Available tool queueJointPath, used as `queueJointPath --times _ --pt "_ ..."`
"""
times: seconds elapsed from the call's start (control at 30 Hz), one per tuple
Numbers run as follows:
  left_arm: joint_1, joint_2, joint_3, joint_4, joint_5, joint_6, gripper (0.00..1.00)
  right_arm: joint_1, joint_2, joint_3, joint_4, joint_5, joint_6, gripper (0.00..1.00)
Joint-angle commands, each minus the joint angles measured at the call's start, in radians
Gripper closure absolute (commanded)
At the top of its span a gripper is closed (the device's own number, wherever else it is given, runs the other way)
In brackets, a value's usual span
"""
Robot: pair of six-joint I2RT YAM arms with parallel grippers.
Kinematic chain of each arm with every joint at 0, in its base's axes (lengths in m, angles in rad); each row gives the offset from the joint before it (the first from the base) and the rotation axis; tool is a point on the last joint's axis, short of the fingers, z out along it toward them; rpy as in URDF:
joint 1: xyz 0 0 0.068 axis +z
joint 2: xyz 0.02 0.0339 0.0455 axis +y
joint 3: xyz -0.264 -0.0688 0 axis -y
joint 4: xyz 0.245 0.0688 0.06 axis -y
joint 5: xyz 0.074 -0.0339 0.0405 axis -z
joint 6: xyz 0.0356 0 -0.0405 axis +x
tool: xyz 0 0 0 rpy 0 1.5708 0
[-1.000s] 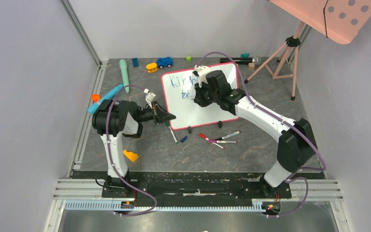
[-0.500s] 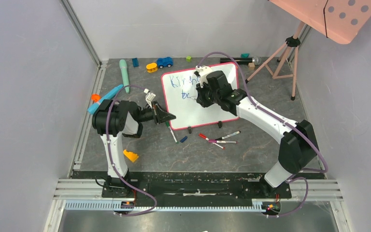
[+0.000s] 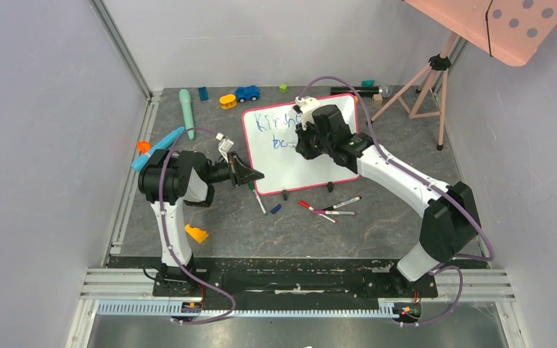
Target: Write a sentence on the whiteboard
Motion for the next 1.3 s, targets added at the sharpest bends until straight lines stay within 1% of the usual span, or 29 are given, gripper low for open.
queueJointPath --times 0.0,0.37,0.77,1.27 --pt "0.010 0.024 -0.012 0.055 -0.037 0.174 0.96 -0.008 -0.042 0.045 0.059 -0.020 -0.018 1.00" --pt "0.011 0.024 -0.011 0.055 -0.035 0.175 0.96 -0.007 -0.007 0.060 0.070 -0.045 -0.016 1.00" --pt "0.011 0.024 -0.012 0.055 -0.037 0.175 0.97 -0.006 -0.009 0.044 0.064 -0.062 -0.013 1.00" --pt "0.011 0.025 -0.012 0.055 -0.039 0.175 0.96 -0.006 0.023 0.036 0.081 -0.058 -0.016 1.00"
